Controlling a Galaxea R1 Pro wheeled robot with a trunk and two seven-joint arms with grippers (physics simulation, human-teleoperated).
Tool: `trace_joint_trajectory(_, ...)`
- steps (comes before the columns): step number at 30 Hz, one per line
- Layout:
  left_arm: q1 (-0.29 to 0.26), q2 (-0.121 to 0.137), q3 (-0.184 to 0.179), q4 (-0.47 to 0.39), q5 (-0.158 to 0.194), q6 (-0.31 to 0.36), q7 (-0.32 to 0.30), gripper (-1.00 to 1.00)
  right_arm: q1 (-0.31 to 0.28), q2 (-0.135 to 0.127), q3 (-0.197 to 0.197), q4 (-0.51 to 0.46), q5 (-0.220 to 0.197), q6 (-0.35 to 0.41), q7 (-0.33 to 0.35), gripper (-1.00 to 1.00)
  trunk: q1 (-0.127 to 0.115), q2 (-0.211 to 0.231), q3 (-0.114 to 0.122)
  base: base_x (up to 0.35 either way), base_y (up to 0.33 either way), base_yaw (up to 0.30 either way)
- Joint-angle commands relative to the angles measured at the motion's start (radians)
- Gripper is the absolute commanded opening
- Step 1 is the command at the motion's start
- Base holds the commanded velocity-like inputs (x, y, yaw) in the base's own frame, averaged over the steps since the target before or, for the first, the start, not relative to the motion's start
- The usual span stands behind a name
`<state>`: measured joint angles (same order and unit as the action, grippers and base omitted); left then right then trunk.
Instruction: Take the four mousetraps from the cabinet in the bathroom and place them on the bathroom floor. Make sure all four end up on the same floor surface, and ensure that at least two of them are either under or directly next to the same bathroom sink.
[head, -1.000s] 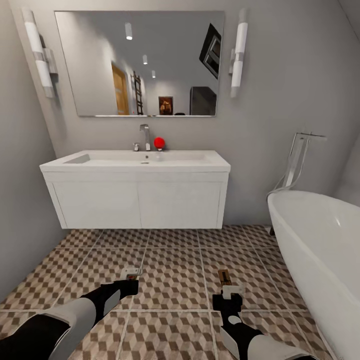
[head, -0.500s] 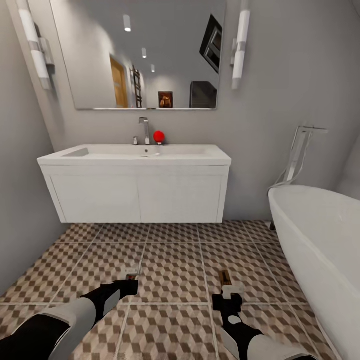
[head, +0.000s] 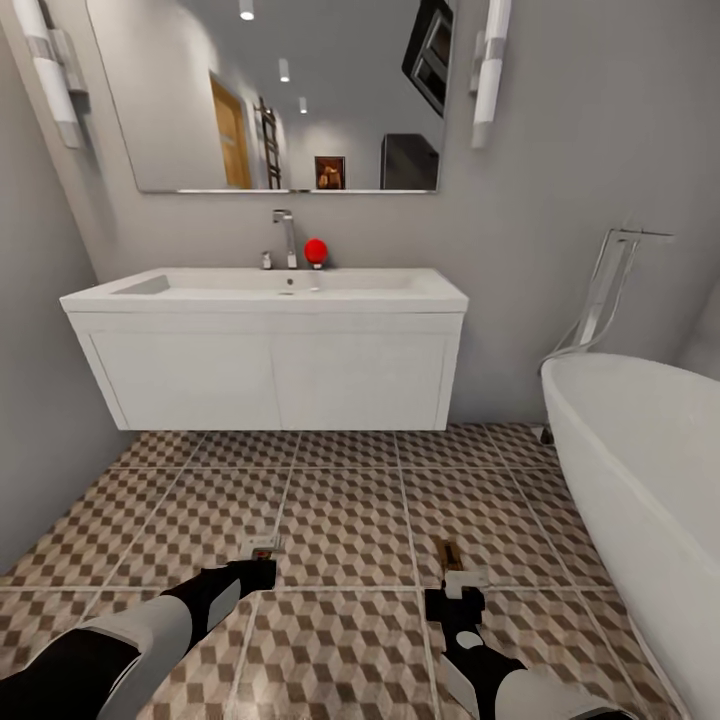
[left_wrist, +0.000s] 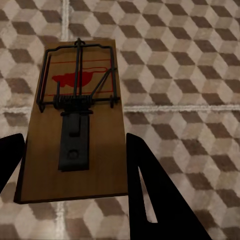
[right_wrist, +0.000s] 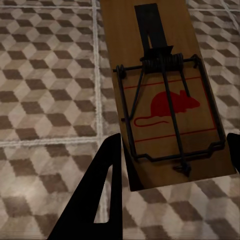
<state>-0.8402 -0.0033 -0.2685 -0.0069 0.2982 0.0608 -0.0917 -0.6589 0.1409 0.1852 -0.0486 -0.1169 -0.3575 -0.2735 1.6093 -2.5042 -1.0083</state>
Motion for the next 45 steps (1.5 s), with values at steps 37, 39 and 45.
trace_joint_trajectory(37, 0.07, -0.007, -0.008, -0.001, 0.004, -0.453, 0.108, -1.0, -0.001, 0.001, 0.019, 0.001, -0.002, 0.003, 0.001, -1.0, 0.005, -0.003, -0.047, 0.0, 0.0, 0.0)
trace_joint_trajectory(39, 0.071, -0.009, -0.008, -0.001, 0.004, -0.455, 0.11, -1.0, -0.001, 0.001, 0.018, 0.001, -0.003, 0.004, 0.0, -1.0, 0.005, -0.003, -0.047, 0.0, 0.0, 0.0)
trace_joint_trajectory(45, 0.072, -0.011, -0.009, 0.0, 0.006, -0.457, 0.112, -1.0, -0.001, 0.004, 0.015, 0.001, 0.021, 0.008, -0.002, -1.0, 0.005, -0.003, -0.047, 0.0, 0.0, 0.0)
